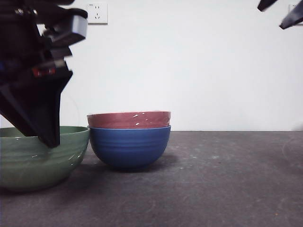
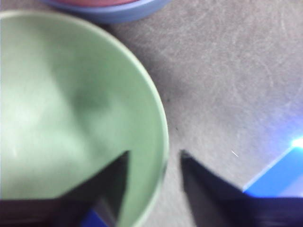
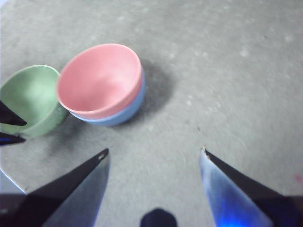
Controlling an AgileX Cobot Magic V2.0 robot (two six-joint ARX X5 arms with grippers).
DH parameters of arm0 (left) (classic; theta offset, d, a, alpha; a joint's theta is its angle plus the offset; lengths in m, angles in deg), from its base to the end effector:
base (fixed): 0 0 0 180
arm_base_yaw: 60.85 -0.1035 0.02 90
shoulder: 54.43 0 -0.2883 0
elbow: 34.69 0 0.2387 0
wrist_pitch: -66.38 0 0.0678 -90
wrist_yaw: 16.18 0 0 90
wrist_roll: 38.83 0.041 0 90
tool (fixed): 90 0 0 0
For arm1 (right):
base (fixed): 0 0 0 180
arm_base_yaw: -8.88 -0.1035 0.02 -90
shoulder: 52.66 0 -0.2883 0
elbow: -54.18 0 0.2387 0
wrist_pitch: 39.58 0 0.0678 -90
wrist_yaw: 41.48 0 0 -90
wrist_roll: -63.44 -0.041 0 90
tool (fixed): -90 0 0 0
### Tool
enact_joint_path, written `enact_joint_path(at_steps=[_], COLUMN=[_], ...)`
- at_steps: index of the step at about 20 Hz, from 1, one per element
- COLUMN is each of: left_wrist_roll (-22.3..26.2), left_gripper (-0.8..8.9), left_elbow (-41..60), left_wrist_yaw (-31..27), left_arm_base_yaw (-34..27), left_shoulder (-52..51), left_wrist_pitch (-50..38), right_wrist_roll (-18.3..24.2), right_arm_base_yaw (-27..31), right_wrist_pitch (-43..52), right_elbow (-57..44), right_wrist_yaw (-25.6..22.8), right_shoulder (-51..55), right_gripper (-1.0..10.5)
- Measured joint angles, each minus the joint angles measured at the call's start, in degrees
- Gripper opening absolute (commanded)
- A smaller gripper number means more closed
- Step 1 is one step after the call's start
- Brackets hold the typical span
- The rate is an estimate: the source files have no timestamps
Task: Pick up the green bowl on the top,put the green bowl on the left,pick up the red bowl in the middle,put the red bowl on the right
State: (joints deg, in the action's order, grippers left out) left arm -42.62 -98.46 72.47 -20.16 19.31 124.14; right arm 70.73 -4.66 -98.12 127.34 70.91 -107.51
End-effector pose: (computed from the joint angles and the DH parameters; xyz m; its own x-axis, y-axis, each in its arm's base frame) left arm 0.1641 -0.1398 0.2383 0.3026 -0.2291 -0.9252 0.5972 0.8021 -0.0033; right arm 0.1532 0.0530 0.3459 0.5971 0.5356 -0.5972 -0.5748 0.8049 0.1471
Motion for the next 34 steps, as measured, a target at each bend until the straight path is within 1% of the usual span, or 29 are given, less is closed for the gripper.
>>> enact_joint_path(at_steps=[4,8,11,14,15,17,18,20,25,28,29,30,32,34], left_wrist_roll=[-1.4,-1.4,-1.4,-0.2,0.4,1.4,1.9,2.7,3.3,3.3,3.3,3.3,3.3,3.3], left_gripper=[4.17,4.09,4.09,4.09,4.09,4.09,4.09,4.09,4.09,4.09,4.08,4.09,4.08,4.08], left_elbow=[-5.7,-9.5,-9.5,-9.5,-9.5,-9.5,-9.5,-9.5,-9.5,-9.5,-9.5,-9.5,-9.5,-9.5], left_wrist_yaw=[0.1,0.2,0.2,0.5,1.2,5.0,7.2,9.0,9.1,9.1,9.0,9.0,9.0,9.0], left_arm_base_yaw=[0.0,-0.9,-5.9,-14.3,-16.8,-22.0,-24.2,-26.3,-26.7,-26.7,-26.7,-26.7,-26.7,-26.7], left_shoulder=[-6.8,-15.6,-20.6,-24.9,-26.0,-28.2,-29.2,-30.1,-30.1,-30.0,-30.0,-30.0,-30.0,-30.0], left_wrist_pitch=[2.7,6.3,10.2,14.6,15.6,16.9,17.2,18.0,19.6,19.5,19.5,19.5,19.5,19.5], right_wrist_roll=[0.0,0.0,0.3,2.7,3.3,5.4,6.6,8.0,10.8,12.1,12.4,12.7,12.9,13.4], right_arm_base_yaw=[-5.6,-13.2,-18.1,-22.6,-23.9,-26.5,-27.6,-28.9,-31.1,-31.8,-31.8,-31.8,-31.8,-31.8], right_wrist_pitch=[5.4,5.9,5.3,2.4,1.4,-0.6,-1.3,-1.3,-1.4,-1.4,-1.4,-1.3,-1.3,-1.2], right_elbow=[0.0,3.9,9.0,16.0,18.2,22.8,24.9,27.6,28.2,28.2,28.2,28.2,28.2,28.2], right_wrist_yaw=[0.0,0.0,-0.1,-0.9,-2.3,-6.6,-7.6,-7.6,-7.9,-7.9,-7.9,-7.9,-7.9,-7.9], right_shoulder=[-1.3,-8.1,-15.2,-23.2,-25.6,-31.0,-33.9,-38.9,-48.6,-51.8,-52.3,-52.7,-53.2,-53.4], right_gripper=[3.2,3.1,3.1,3.1,3.1,3.1,3.1,3.1,3.1,2.1,2.1,1.8,0.8,0.1])
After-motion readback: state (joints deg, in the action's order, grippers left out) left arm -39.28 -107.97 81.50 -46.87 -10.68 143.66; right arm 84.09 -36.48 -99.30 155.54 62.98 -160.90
